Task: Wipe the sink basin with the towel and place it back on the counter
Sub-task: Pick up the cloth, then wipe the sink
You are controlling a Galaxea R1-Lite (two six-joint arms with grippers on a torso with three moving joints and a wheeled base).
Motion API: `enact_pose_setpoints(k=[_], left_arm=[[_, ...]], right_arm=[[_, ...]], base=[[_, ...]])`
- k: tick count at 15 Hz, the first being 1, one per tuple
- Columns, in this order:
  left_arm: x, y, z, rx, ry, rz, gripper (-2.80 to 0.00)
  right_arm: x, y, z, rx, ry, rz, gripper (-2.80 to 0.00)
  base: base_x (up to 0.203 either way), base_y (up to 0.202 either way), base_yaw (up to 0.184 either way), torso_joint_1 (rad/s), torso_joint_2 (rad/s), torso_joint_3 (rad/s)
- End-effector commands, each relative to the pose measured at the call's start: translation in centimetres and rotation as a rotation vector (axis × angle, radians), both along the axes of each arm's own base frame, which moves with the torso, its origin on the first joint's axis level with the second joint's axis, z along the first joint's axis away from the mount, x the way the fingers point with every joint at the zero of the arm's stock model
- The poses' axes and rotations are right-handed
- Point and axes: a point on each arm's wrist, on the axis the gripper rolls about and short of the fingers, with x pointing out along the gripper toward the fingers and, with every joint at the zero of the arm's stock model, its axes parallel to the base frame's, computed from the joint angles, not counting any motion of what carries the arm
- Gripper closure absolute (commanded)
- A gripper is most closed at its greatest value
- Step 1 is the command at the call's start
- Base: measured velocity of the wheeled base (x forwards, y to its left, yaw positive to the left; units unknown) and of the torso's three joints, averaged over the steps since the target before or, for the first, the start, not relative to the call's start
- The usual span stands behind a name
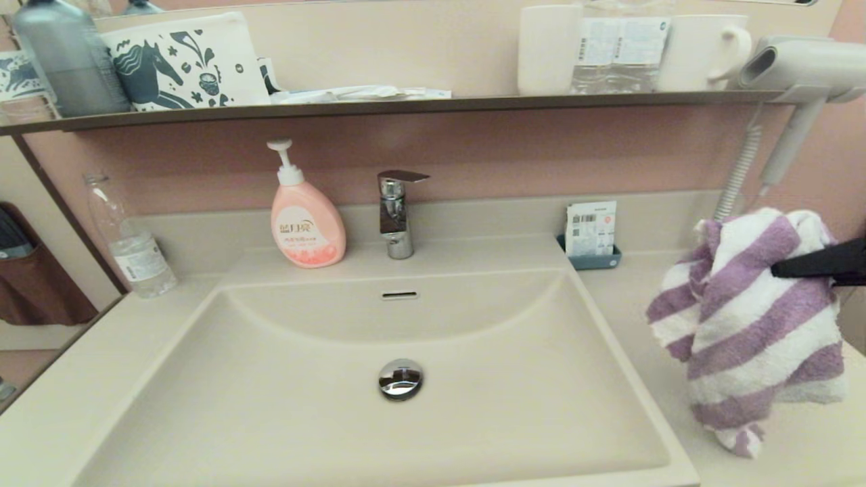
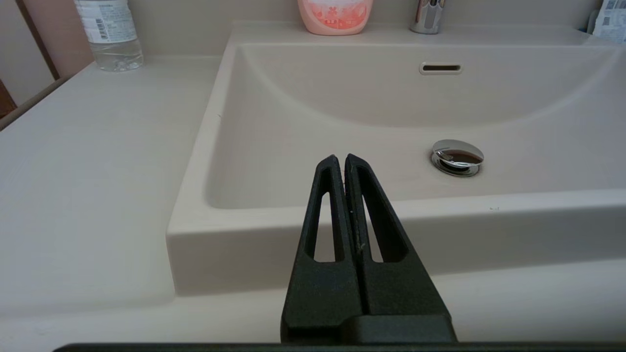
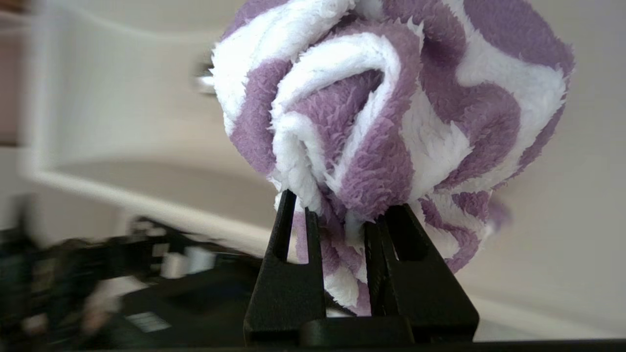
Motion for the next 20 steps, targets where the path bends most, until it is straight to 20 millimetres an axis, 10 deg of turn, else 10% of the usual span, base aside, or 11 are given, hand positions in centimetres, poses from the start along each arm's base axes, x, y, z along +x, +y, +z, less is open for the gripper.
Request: enact_pose_setpoints(k=[1,7,13,20], left_arm=[[0.0,0.0,0.0,-0.001,0.001,0.0,0.0],[0.0,0.0,0.0,-0.001,0.001,0.0,0.0],[0.0,0.0,0.0,-0.001,0.001,0.0,0.0],[0.0,0.0,0.0,-0.001,0.001,0.0,0.0]], right_arm=[[-1.2,1.9,1.9,0.044,-0.043,0.058,0.0],[0.2,12.2,2.7,0.013,0.012,0.158,0.0],[7.3,18.5,-5.0,-0.271,0.149,-0.02,0.0],[7.1,24.6,-13.1,-0.553,0.362,0.024,0.0]], base=[[0.0,0.0,0.0,0.0,0.0,0.0],[0.0,0.0,0.0,0.0,0.0,0.0],[0.0,0.0,0.0,0.0,0.0,0.0],[0.0,0.0,0.0,0.0,0.0,0.0]])
